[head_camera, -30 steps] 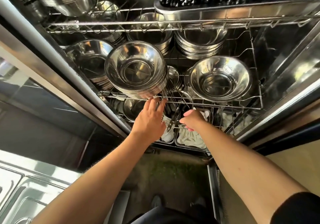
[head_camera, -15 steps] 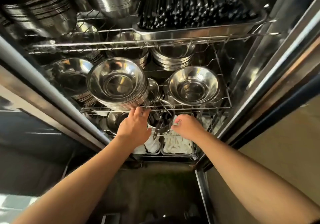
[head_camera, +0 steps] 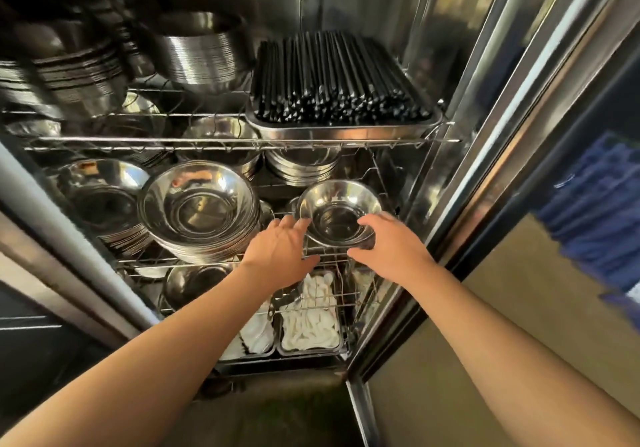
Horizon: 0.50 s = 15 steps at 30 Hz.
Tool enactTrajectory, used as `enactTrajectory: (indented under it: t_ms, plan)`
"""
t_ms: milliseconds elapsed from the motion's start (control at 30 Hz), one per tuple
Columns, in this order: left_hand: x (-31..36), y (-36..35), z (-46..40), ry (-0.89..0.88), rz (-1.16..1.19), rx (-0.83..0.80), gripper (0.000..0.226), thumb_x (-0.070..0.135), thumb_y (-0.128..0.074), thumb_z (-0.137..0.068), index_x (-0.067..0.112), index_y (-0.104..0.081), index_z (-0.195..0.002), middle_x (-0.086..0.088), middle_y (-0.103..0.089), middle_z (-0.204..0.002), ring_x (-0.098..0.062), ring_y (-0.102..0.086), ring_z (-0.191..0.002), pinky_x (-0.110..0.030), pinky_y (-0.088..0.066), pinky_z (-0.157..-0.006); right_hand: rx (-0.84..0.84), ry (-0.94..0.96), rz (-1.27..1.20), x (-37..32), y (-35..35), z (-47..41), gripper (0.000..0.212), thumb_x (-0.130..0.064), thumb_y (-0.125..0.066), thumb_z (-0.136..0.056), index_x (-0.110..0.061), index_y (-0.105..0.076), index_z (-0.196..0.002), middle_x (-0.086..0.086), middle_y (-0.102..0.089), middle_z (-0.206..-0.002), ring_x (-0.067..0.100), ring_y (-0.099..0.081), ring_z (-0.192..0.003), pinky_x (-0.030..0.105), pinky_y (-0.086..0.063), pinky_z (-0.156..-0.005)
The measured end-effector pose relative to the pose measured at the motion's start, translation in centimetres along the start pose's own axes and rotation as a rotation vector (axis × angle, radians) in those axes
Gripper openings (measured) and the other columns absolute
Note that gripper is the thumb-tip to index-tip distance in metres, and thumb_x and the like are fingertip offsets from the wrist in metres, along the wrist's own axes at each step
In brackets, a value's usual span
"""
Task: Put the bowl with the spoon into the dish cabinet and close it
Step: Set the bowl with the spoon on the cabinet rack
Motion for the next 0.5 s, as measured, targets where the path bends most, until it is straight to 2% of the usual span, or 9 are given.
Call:
enactTrajectory:
  t_ms: [167,333,400,500]
  plan:
    - [1.1,-0.6,-2.9,-0.036,-0.015,-0.026,0.103,0.076,-0.058,-0.074,0.021,-0.023,-0.153,-0.007,-0.04,-0.151,-0.027,-0.036,-0.139,-0.045,-0.04,-0.11,-0.076,-0.079,0.013,0.7,0.5,-1.3,0.103,-0.051,-0.083,-0.072,-0.023,-0.027,-0.155,0.005,-0.024,-0.165,0.024,-0.023,-0.15,0.049,-0.034,-0.115]
    - [1.0,-2.3,-4.2,0.031,0.004,-0.081,0.117,0.087,-0.054,-0.063,0.024,-0.019,-0.155,-0.006,-0.033,-0.157,-0.028,-0.027,-0.145,-0.048,-0.035,-0.114,-0.186,-0.179,-0.028,1.7,-1.2,-2.5,0.128,-0.043,-0.09,-0.067,-0.021,-0.005,-0.16,0.01,0.007,-0.169,0.026,0.007,-0.155,0.053,-0.016,-0.121]
    - [0.8,-2.8,-4.4,0.05,0.015,-0.095,0.116,0.086,-0.053,-0.065,0.023,-0.017,-0.155,-0.007,-0.032,-0.158,-0.029,-0.027,-0.146,-0.048,-0.036,-0.114,-0.214,-0.219,-0.041,2.4,-1.7,-3.0,0.132,-0.039,-0.092,-0.067,-0.021,0.0,-0.16,0.013,0.01,-0.168,0.028,0.008,-0.154,0.055,-0.015,-0.122]
    - [0.4,-3.3,-4.6,0.074,0.024,-0.086,0.112,0.084,-0.052,-0.07,0.02,-0.016,-0.156,-0.007,-0.035,-0.155,-0.029,-0.03,-0.144,-0.047,-0.038,-0.113,-0.213,-0.231,-0.062,2.9,-2.2,-3.5,0.132,-0.038,-0.092,-0.066,-0.018,-0.002,-0.16,0.015,-0.001,-0.168,0.03,-0.003,-0.155,0.056,-0.019,-0.122]
Point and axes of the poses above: each hand's wrist, its own z-axis away from the middle knuckle, its own y-axis out of the back of the hand, x = y × z, the point moved 7 cm from there along -z, towards the middle knuckle
